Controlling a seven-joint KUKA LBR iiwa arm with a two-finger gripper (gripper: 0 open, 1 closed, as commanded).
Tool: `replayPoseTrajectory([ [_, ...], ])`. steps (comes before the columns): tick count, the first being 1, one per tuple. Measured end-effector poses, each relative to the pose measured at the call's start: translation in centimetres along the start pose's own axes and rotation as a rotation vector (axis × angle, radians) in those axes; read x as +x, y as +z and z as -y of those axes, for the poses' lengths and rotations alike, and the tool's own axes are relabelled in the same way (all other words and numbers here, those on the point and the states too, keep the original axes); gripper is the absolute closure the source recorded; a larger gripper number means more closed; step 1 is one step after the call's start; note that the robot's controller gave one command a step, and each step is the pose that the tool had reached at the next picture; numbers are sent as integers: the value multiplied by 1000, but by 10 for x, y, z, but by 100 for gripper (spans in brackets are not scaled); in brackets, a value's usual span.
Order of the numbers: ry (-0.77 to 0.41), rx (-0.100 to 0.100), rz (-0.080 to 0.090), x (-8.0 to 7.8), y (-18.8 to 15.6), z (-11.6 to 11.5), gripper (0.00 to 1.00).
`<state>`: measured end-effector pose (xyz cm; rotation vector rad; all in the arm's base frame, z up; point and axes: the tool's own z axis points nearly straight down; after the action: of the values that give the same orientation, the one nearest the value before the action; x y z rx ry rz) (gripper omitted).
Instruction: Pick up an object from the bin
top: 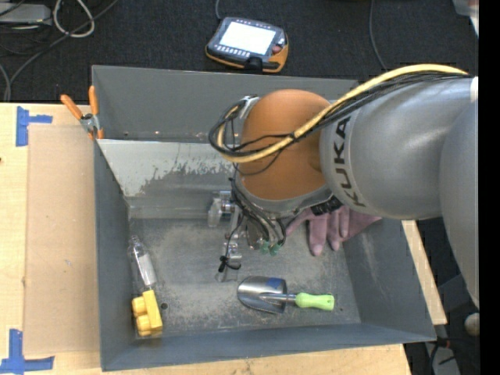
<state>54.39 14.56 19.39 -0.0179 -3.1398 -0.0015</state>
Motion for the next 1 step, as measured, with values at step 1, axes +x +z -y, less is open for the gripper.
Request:
replayPoseTrajectory([
  [1,-323,0,-2,32,32,26,0],
])
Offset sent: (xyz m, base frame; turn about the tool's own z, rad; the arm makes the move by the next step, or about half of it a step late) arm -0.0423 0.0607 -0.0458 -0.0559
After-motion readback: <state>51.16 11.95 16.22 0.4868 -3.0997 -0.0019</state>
